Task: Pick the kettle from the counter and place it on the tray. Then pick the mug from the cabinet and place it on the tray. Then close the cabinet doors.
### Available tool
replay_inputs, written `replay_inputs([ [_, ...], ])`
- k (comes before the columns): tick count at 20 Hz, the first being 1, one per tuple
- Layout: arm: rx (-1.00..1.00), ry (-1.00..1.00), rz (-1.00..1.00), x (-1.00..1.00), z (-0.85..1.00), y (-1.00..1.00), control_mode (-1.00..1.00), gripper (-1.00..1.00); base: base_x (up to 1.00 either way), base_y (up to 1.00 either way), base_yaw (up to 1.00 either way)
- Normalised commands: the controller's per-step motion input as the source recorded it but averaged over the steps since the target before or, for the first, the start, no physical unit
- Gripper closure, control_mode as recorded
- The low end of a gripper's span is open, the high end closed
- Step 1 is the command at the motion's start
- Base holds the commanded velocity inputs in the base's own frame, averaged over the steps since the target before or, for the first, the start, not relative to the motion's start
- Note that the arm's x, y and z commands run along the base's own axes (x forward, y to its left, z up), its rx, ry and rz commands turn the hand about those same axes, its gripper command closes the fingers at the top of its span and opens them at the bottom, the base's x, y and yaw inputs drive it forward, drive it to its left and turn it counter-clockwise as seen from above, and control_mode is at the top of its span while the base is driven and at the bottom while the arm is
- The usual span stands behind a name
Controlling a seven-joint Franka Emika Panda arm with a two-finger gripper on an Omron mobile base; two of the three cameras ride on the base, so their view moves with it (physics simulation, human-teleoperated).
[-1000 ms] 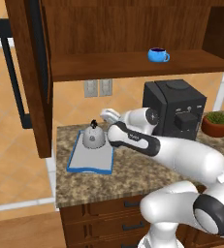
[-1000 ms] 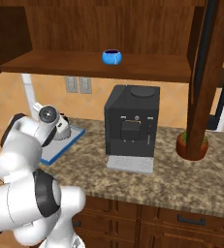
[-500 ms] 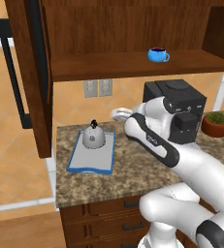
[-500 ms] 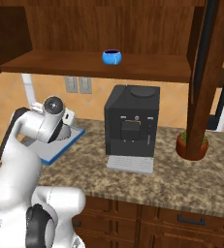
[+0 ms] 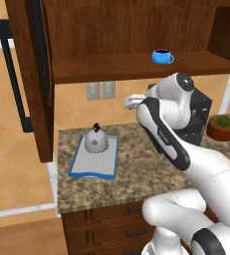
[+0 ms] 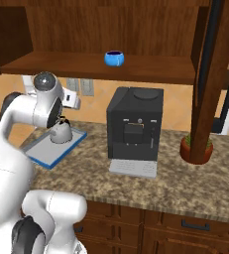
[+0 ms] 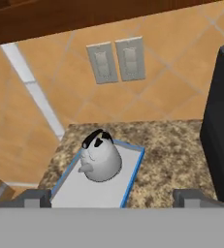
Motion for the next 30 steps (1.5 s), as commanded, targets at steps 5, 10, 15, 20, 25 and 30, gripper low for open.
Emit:
replay_inputs([
  [5,-0.05,-0.19,0.00,-0.31,0.55,-0.45,-1.00,-1.00,0.00,0.00,0.00],
  [10,-0.02,-0.15,0.00,-0.24,0.49,-0.51,-1.00,-1.00,0.00,0.00,0.00],
  [15,-0.05,-0.09,0.00,-0.15,0.50,-0.55,-1.00,-1.00,0.00,0.00,0.00],
  [20,-0.06,0.00,0.00,-0.04,0.50,-0.50,-1.00,-1.00,0.00,0.00,0.00],
  [25,-0.06,0.01,0.00,0.00,0.45,-0.47,-1.00,-1.00,0.00,0.00,0.00],
  [30,-0.03,0.00,0.00,0.00,0.32,-0.47,-1.00,-1.00,0.00,0.00,0.00],
])
